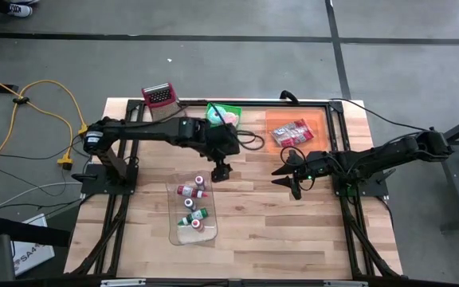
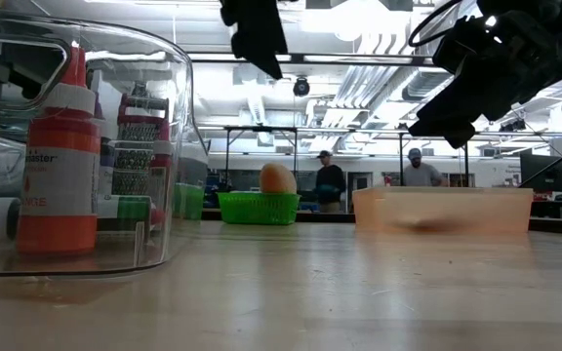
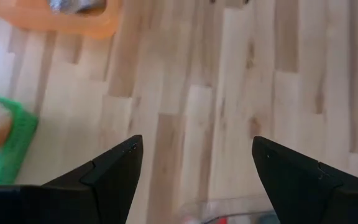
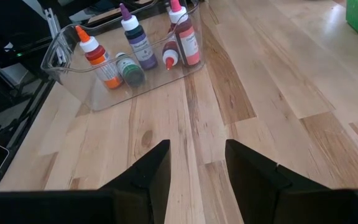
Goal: Pick & Place Food Item
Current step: Return to Home Position
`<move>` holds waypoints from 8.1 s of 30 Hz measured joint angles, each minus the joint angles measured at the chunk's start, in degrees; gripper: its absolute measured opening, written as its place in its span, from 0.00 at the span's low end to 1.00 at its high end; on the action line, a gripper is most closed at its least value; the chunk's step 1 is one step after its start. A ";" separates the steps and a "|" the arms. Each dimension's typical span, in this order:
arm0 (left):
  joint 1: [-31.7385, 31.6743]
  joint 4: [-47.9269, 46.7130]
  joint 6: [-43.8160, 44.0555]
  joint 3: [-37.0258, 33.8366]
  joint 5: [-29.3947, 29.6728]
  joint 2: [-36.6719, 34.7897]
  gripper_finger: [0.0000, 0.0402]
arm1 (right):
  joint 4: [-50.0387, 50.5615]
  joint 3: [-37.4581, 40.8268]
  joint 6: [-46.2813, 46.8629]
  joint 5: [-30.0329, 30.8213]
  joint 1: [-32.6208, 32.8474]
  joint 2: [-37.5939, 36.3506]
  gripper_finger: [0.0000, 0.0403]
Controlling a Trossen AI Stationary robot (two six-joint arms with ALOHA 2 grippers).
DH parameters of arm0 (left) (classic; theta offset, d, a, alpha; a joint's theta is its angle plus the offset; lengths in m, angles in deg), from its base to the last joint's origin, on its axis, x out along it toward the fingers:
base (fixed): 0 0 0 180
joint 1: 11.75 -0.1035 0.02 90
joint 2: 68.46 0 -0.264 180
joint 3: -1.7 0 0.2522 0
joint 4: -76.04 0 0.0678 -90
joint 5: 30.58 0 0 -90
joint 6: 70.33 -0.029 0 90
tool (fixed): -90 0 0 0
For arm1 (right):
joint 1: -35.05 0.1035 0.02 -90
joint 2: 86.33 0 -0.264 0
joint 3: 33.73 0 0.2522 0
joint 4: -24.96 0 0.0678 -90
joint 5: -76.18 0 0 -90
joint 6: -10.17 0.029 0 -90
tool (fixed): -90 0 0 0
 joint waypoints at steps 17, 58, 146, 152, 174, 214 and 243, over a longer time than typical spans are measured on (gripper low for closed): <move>4.69 29.65 5.27 -32.44 6.70 -21.80 0.73 | 0.02 0.00 0.00 -0.02 -0.01 0.01 0.35; 2.88 67.02 8.19 -86.97 24.31 -67.80 0.73 | 0.00 0.00 0.00 0.00 -0.01 0.01 0.35; -12.63 56.49 12.91 -97.38 8.34 -85.52 0.73 | 0.00 0.00 0.00 -0.01 0.01 0.01 0.35; -12.63 56.50 12.89 -97.38 8.31 -85.52 0.73 | 0.00 0.00 0.00 -0.02 0.00 0.01 0.35; -12.63 56.58 12.89 -97.38 8.18 -85.52 0.73 | 0.00 0.00 0.00 -0.02 0.00 0.01 0.35; -12.63 56.61 12.88 -97.38 8.25 -85.52 0.73 | 0.00 0.00 0.00 -0.01 0.01 0.01 0.35; -12.64 56.85 12.87 -97.38 8.25 -85.52 0.73 | 2.61 -0.02 -6.47 -4.79 -2.51 -15.00 0.35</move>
